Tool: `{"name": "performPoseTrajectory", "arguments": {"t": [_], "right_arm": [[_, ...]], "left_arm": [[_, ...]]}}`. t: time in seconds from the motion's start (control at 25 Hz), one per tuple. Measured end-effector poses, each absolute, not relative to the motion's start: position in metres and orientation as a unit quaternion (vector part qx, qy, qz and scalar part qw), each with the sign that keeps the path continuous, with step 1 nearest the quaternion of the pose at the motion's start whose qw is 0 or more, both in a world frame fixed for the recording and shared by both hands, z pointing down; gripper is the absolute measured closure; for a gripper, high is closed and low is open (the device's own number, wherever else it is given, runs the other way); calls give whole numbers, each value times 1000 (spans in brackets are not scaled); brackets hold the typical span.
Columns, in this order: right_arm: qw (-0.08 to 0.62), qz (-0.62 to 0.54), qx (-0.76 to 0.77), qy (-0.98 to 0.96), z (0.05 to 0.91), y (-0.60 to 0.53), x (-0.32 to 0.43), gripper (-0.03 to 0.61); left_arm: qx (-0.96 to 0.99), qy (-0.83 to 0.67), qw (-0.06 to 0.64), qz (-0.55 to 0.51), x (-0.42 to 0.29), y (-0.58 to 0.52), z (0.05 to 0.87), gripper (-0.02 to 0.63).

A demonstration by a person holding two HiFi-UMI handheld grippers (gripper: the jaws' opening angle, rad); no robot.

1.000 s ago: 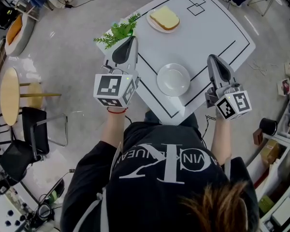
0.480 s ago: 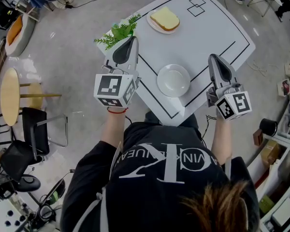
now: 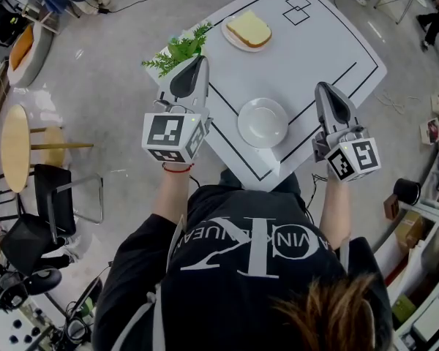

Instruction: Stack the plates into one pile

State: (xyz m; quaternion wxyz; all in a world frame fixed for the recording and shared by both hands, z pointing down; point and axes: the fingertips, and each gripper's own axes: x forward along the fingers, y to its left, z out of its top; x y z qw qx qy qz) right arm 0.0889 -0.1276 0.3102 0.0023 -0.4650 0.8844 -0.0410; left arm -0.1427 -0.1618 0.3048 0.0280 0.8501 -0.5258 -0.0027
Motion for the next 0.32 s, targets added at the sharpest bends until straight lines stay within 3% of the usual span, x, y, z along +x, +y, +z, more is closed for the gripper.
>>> {"name": "performPoseTrajectory", "arguments": {"t": [0.32], "right_arm": [[7,-49,-466,883,311,-128,91,578]], "left_arm": [[851,-525,32,-2,-141,-163,307,604]]}}
